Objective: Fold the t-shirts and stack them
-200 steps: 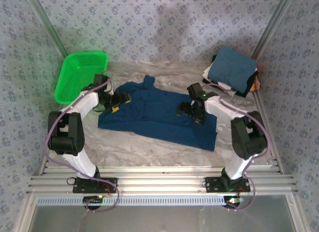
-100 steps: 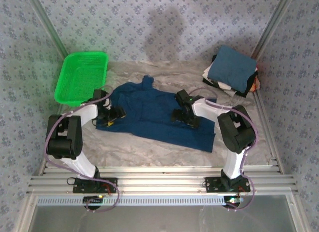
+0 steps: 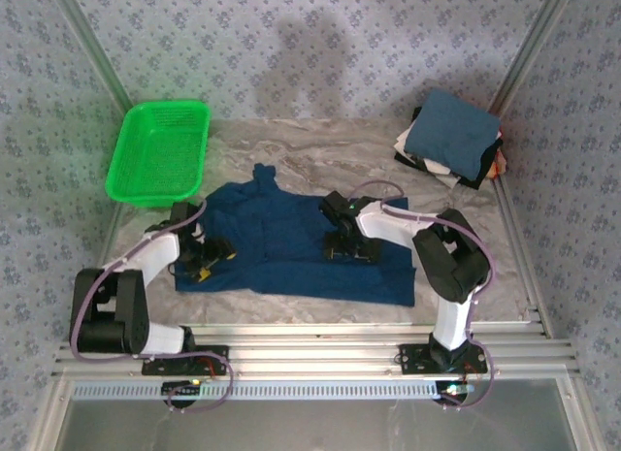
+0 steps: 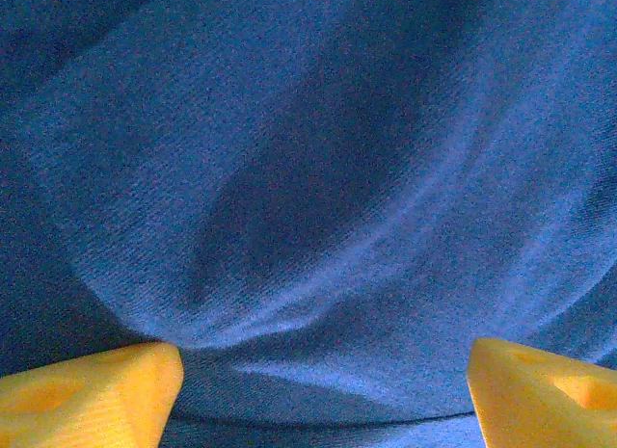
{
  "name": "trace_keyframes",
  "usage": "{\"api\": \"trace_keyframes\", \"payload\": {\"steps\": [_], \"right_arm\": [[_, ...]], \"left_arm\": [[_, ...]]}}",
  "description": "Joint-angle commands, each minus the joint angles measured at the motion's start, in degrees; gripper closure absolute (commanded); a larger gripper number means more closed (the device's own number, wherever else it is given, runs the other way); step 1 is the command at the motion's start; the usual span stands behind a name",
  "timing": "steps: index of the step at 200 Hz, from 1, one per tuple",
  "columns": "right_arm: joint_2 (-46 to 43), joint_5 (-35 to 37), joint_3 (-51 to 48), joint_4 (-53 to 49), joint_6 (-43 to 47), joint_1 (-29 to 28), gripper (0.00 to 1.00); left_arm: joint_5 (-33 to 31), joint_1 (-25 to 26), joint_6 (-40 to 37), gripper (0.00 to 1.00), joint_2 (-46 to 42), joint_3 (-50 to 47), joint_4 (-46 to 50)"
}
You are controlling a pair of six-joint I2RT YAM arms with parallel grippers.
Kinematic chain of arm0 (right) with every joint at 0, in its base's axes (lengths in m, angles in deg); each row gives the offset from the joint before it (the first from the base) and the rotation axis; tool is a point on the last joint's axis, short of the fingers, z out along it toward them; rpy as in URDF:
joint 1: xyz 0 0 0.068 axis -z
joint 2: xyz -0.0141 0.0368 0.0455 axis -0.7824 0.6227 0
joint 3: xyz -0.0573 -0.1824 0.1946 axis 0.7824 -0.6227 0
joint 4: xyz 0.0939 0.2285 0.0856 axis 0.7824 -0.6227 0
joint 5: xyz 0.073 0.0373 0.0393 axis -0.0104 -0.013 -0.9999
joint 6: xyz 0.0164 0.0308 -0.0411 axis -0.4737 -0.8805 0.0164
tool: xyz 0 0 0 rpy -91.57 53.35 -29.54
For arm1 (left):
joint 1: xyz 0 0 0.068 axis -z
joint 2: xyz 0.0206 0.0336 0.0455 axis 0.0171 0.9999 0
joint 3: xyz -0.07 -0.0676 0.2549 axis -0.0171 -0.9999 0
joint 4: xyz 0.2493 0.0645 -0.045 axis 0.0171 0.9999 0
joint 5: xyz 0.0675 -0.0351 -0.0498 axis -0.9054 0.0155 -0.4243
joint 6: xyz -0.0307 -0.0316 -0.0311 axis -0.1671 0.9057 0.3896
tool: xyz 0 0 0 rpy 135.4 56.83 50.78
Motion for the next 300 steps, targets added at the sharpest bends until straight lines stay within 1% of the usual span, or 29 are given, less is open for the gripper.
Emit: {"api": "trace_keyframes", "payload": {"steps": [1, 36, 62, 78, 94, 123, 128, 147, 163, 177, 184, 195, 205, 213, 219, 228, 236, 254, 274, 300], "right_arm": [[1.99, -0.36, -1.64, -4.58, -0.23, -1.22, 0.0], [1.06, -1.35, -3.23, -4.74, 0.04, -1.58, 0.0], [0.96, -2.6, -3.89, -5.26, -0.21, -2.08, 0.0], [0.74, -2.86, -3.95, -5.68, -0.52, -2.41, 0.0], [-0.46, -2.61, -2.83, -6.71, -0.53, -2.43, 0.0], [-3.49, -1.68, 0.8, -9.65, 0.3, -2.24, 0.0], [-3.98, -1.57, 3.22, -9.99, 0.86, -2.2, 0.0], [-5.84, -1.1, 6.23, -10.3, 3.17, -1.69, 0.0], [-8.36, -2.47, 7.43, -8.5, 5.9, -0.66, 0.0], [-11.11, -4.84, 7.48, -5.38, 7.12, 0.68, 0.0], [-12.48, -6.97, 7.39, -3.6, 10.24, 1.38, 0.0], [-14.27, -11.76, 6.89, -0.01, 12.13, 2.78, 0.0], [-15.23, -16.52, 6.42, 3.59, 13.39, 4.01, 0.0], [-15.34, -18.83, 6.59, 6.02, 14.07, 4.74, 0.0], [-14.81, -20.26, 7.1, 8.75, 14.67, 5.24, 0.0], [-13.09, -22.57, 9.1, 9.76, 16.26, 5.83, 0.0], [-10.85, -24.8, 11.87, 9.67, 17.72, 6.05, 0.0], [-4.32, -26.86, 19.03, 9.47, 18.64, 5.98, 0.0], [4.17, -28.31, 28.24, 8.25, 19.34, 5.73, 0.0], [15.38, -29.9, 40.77, 6.77, 18.51, 5.62, 0.0]], "left_arm": [[-1.83, -0.14, 3.76, 0.19, -0.9, -4.96, 10.19], [-1.79, 0.55, 7.59, 0.19, -3.67, -6.84, 12.22], [-2.83, 1.1, 8.94, 0.18, -4.93, -6.15, 14.44], [-3.29, 1.05, 8.6, 0.17, -6.2, -4.75, 15.48], [-3.52, 1.14, 7.76, 0.15, -6.82, -1.24, 16.87], [-4.67, 1.65, 5.57, 0.12, -5.75, 10.9, 20.39], [-4.93, 1.72, 5.18, 0.12, -5.33, 13.36, 21.07], [-5.15, 1.98, 3.44, 0.1, -2.58, 22.52, 22.19], [-4.57, 2.21, 1.24, 0.1, 1.09, 29.91, 21.76], [-3.97, 2.25, -0.79, 0.08, 5.94, 36.2, 21.75], [-2.67, 2.16, -1.84, 0.08, 8.84, 39.21, 21.67], [-1.1, 2.37, -3.38, 0.09, 13.61, 44.17, 22.32], [-1.26, 2.6, -4.32, 0.09, 16.94, 47.72, 22.35], [-1.06, 2.52, -4.38, 0.09, 18.87, 49.54, 21.6], [0.33, 2.45, -4.53, 0.09, 20.32, 50.34, 20.27], [2.53, 2.44, -4.81, 0.09, 22.49, 51.78, 18.6], [2.94, 2.43, -4.78, 0.09, 24.63, 53.54, 18.93], [3.94, 2.12, -4.88, 0.09, 27.32, 55.85, 18.23], [5.04, 1.22, -4.48, 0.09, 26.26, 55.53, 15.32], [3.65, 0.12, -5.33, 0.09, 22.04, 53.86, 13.61]]}}
